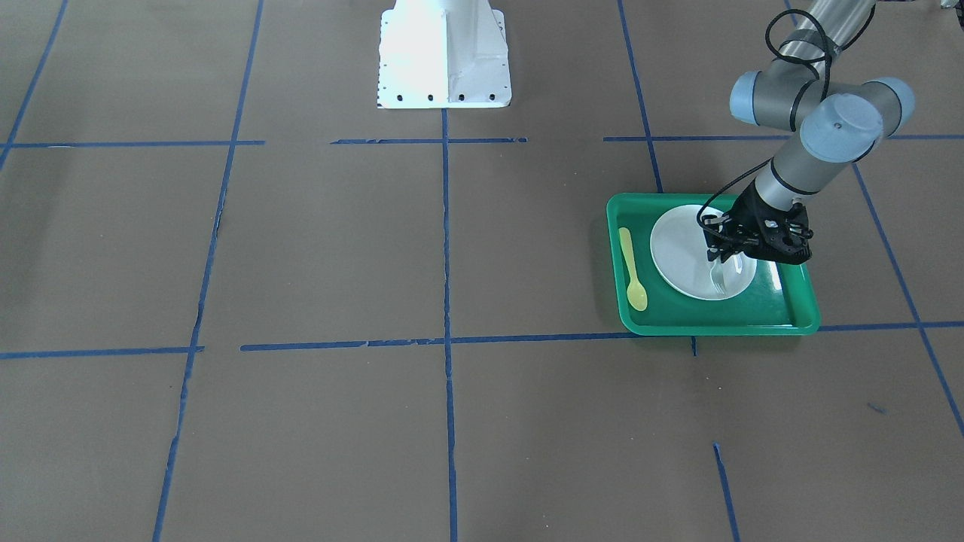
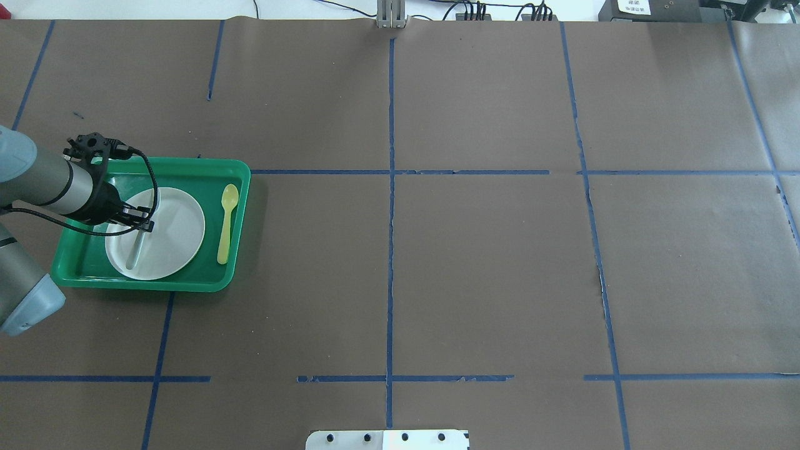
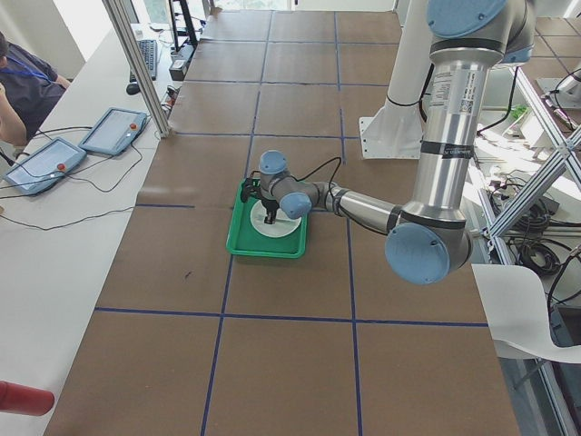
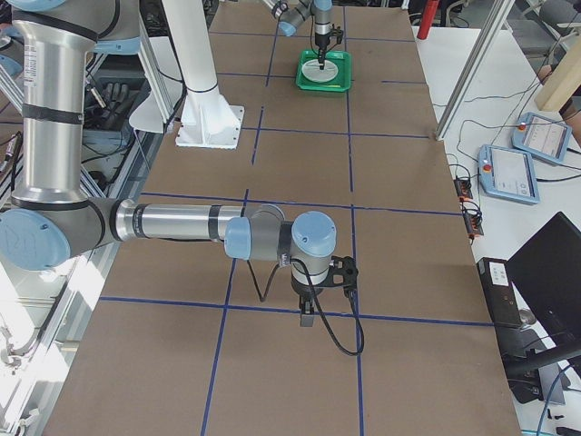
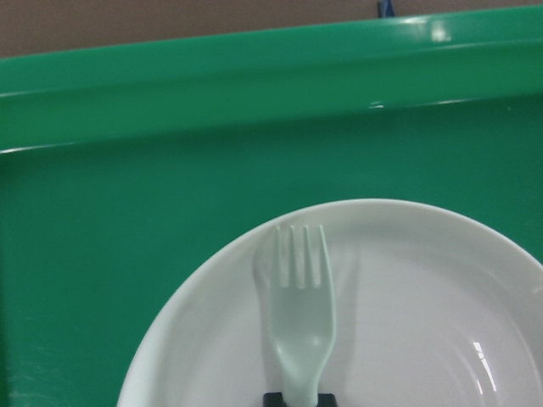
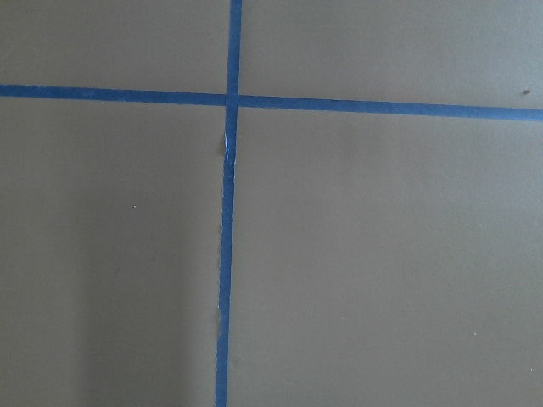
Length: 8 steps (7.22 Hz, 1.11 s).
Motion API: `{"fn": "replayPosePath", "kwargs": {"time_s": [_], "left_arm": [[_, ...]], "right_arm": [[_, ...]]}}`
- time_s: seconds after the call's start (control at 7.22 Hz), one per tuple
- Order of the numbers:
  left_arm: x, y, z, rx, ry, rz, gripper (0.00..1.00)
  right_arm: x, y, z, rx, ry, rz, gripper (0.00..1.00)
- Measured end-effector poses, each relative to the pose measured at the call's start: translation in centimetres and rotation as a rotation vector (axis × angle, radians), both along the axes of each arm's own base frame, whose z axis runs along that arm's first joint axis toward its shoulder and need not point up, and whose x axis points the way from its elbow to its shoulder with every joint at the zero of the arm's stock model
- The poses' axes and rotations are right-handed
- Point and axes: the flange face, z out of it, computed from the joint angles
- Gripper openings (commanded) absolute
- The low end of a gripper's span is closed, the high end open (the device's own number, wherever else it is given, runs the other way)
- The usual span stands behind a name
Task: Place fork
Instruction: 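Carry the fork off the plate toward the tray edge nearest the left arm, then lower the fork into the tray beside the plate and open the left gripper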
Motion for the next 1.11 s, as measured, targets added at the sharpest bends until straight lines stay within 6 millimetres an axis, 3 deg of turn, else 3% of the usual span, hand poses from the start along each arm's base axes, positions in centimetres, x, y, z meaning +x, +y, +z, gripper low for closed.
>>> {"fn": "replayPosePath", "kwargs": {"time_s": [0.28, 0.55, 0.97, 1.11], "left_arm": [[-3.3, -0.5, -0.1, 0.047, -0.009, -0.005, 0.00], [-5.6, -1.8, 2.3, 0.023, -0.044, -0.038, 0.00], [-6.5, -2.4, 4.9, -0.067, -0.066, -0.101, 0.00], [-6.5, -2.4, 5.1, -0.074, -0.067, -0.105, 0.53]], "right_arm": [[0.0, 0.0, 0.0, 0.000, 0.000, 0.000, 1.00], [0.0, 0.0, 0.0, 0.000, 0.000, 0.000, 1.00], [0.0, 0.0, 0.0, 0.000, 0.000, 0.000, 1.00], [0.0, 0.0, 0.0, 0.000, 0.000, 0.000, 1.00]]}}
